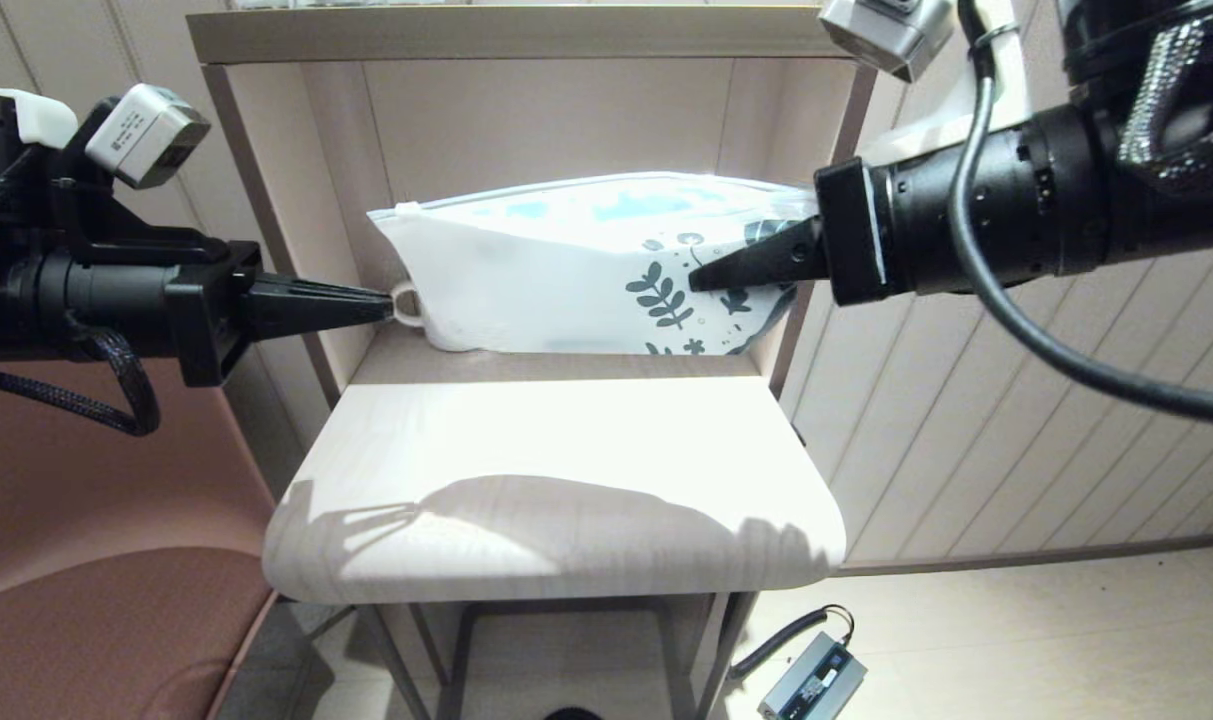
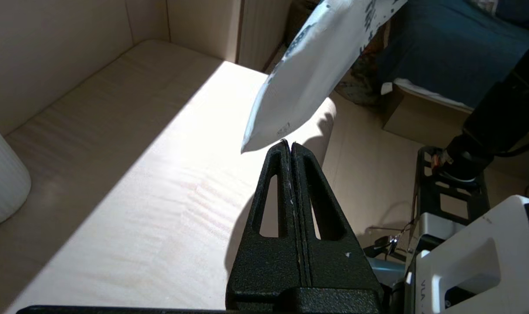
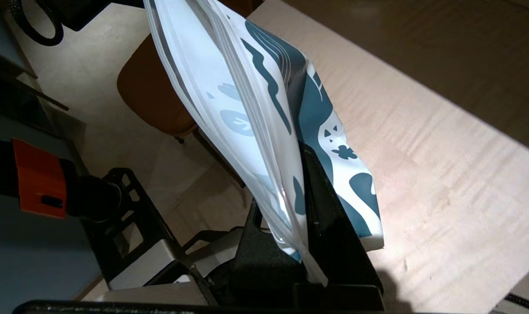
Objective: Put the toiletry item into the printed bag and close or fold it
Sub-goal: Hand it to the other hand
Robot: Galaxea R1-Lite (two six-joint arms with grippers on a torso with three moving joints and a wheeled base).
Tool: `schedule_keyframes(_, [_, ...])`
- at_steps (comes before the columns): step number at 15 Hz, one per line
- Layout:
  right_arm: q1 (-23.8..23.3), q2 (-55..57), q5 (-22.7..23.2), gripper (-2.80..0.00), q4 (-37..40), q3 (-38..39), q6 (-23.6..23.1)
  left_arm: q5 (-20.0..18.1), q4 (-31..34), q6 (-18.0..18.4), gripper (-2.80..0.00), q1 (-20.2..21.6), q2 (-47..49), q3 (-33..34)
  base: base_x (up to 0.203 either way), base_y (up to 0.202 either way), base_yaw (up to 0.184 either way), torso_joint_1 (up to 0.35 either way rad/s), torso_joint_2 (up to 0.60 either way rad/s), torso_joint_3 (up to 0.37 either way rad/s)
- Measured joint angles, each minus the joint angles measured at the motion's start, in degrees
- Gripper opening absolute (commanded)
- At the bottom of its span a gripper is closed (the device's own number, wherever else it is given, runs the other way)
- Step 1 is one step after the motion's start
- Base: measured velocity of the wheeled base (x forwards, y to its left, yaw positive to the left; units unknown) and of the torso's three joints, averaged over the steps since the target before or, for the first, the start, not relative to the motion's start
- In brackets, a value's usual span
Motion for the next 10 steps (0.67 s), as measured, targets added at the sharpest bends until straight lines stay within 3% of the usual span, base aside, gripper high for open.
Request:
schedule_keyframes(5, [-3.26, 2.97, 0.72, -2.8, 14.55, -9.63, 1.45, -8.97, -0.03, 0.41, -2.8, 2.6, 0.24, -0.35, 0.0, 0.0, 0.0, 0.0, 0.0, 0.0])
schedule_keyframes(7, [-3.15, 3.89, 3.5, -2.8, 15.45, -10.17, 1.54, -13.17, -0.02, 1.05, -2.8, 4.19, 0.31, -0.24, 0.0, 0.0, 0.0, 0.0, 0.0, 0.0])
schedule_keyframes(10, [-3.25, 5.65, 9.12, -2.8, 15.56, -10.28, 2.03, -14.21, 0.02, 3.43, -2.8, 5.05, 1.0, 0.16, 0.0, 0.0, 0.0, 0.0, 0.0, 0.0])
